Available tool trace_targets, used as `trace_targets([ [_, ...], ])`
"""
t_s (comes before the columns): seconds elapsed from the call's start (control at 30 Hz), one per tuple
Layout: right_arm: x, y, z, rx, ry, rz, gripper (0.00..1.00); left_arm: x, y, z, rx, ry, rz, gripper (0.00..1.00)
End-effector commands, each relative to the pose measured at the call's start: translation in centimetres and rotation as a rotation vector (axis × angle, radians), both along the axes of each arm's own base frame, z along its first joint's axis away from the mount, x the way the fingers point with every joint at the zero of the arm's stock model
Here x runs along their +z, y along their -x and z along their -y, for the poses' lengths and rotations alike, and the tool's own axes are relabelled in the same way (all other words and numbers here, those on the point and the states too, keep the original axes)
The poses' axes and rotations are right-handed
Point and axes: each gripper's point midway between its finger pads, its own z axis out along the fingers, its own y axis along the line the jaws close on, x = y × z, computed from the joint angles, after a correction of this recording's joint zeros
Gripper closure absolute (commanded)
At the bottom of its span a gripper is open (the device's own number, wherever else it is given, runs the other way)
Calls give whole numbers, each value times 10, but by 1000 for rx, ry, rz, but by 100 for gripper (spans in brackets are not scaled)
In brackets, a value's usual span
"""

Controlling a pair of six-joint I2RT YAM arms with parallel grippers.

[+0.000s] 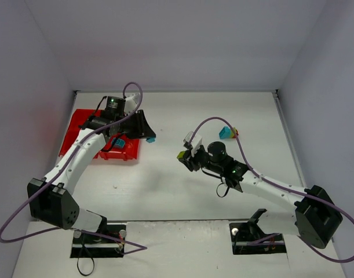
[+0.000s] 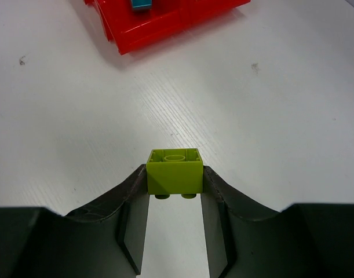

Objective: Sort the legos into containers by color

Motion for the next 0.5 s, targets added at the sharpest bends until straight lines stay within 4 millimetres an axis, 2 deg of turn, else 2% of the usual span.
trace_targets([
  [0.0,26,-11,-1,-43,-68,76,100,18,-20,-38,105,-124,105,100],
  [0.07,24,-11,1,-48,-72,71,100,11,-32,-61,184,-235,111,100],
  [0.1,25,-11,1,-53,-78,75,100,-1,-36,-74,222,-299,78,100],
  [0.13,26,-11,2,-56,-83,76,100,-6,-44,-92,290,-383,80,100],
  [0.17,24,-11,3,-60,-84,77,100,-4,-50,-101,324,-420,85,100],
  [0.2,25,-10,3,-60,-88,77,100,-15,-53,-108,343,-466,52,100],
  [0.23,25,-10,3,-62,-90,77,100,-18,-59,-124,398,-533,52,100],
  [0.33,28,-9,4,-64,-97,82,100,-31,-72,-146,452,-633,41,100],
  [0.4,30,-8,4,-63,-105,85,100,-43,-80,-153,465,-677,20,100],
  [0.47,31,-8,5,-64,-108,89,100,-53,-85,-165,489,-719,-1,96],
])
